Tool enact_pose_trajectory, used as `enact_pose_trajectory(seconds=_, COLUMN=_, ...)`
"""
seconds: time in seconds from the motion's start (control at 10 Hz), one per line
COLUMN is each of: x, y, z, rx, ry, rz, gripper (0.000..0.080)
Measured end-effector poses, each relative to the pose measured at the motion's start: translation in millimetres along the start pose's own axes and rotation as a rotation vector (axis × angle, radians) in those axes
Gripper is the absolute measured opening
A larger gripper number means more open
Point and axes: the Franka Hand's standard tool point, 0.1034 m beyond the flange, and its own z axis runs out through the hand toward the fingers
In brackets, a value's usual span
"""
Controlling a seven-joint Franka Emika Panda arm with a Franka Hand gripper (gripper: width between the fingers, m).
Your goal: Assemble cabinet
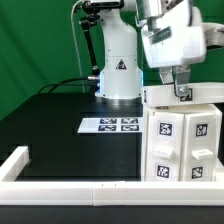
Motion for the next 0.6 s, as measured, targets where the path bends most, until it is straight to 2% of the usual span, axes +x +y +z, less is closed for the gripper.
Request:
enact_pose_trajectory(seconds=0.2, x=-2.2, y=2.2, z=0.8, rx=-0.003, ry=-0.028, rz=0.238, gripper=0.0564)
enact_pose_trajectory(seconds=0.3, x=-1.2, y=3.5, z=1.0, rx=-0.013, ry=-0.046, rz=0.38, gripper=0.0564)
enact_pose_trajectory(seconds=0.4, x=1.9, y=8.2, z=1.6, rx=-0.049, ry=-0.057, rz=0.492, gripper=0.0564)
enact_pose_trajectory(seconds=0.5, x=2.4, y=9.5, z=1.4, rx=-0.07, ry=-0.058, rz=0.522, gripper=0.0564)
enact_pose_trajectory(seconds=0.6, x=2.4, y=9.3, z=1.5, rx=-0.07, ry=-0.057, rz=0.56, gripper=0.0564)
